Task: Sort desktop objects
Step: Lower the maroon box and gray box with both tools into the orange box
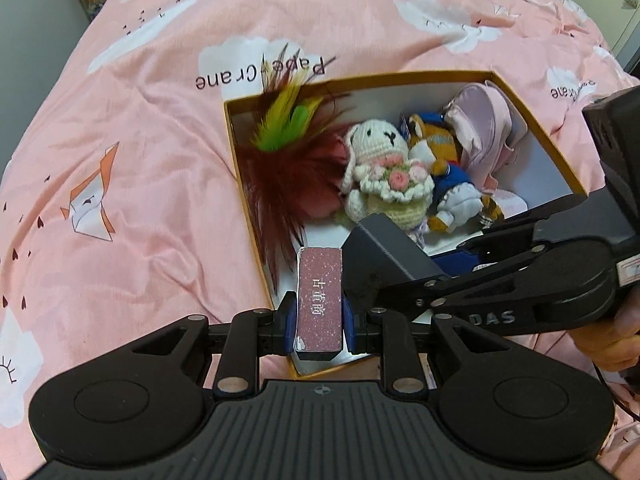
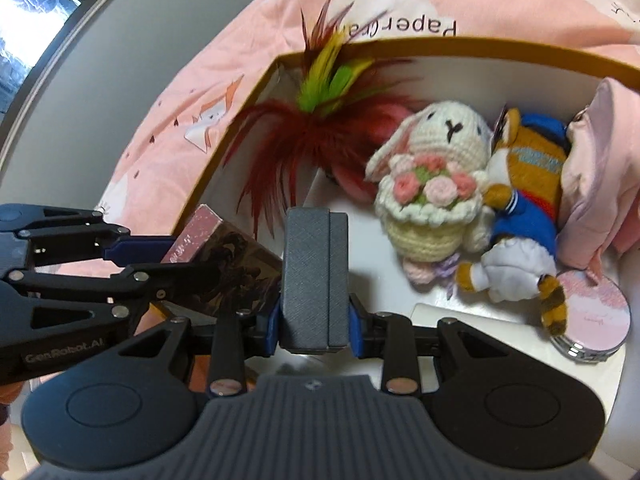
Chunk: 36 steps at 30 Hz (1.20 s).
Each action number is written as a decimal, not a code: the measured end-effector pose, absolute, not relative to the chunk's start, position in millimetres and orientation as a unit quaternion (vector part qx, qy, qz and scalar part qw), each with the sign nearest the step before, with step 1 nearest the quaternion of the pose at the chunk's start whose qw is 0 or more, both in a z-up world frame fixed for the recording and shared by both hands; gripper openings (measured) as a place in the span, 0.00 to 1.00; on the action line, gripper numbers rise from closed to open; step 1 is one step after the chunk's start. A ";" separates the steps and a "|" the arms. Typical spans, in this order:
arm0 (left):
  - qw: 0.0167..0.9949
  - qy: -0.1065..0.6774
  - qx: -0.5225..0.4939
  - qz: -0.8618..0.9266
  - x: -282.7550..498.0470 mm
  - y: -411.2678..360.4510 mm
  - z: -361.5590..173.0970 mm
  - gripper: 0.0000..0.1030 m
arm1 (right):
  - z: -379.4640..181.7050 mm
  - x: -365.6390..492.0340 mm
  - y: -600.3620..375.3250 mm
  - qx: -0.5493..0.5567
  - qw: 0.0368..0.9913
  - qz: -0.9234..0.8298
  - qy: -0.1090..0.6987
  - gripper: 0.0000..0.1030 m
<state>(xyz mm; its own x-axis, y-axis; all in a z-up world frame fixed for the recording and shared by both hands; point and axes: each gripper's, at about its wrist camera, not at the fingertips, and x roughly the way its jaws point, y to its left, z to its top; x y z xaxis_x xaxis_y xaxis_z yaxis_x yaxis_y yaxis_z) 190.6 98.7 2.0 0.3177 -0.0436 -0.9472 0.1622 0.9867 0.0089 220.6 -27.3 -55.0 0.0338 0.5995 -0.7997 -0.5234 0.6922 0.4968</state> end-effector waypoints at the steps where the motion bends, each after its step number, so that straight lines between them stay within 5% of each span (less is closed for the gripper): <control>1: 0.808 0.583 0.054 -0.062 190.3 97.1 1.7 0.25 | -56.3 219.8 -25.6 0.031 0.717 0.389 0.577 0.34; 20: 0.797 0.597 0.035 -0.088 186.6 99.1 -2.4 0.35 | -70.7 223.1 -14.3 0.028 0.692 0.399 0.601 0.35; 36: 0.868 0.493 -0.061 -0.020 150.1 146.8 34.2 0.36 | -59.0 221.2 -1.0 0.028 0.686 0.406 0.604 0.42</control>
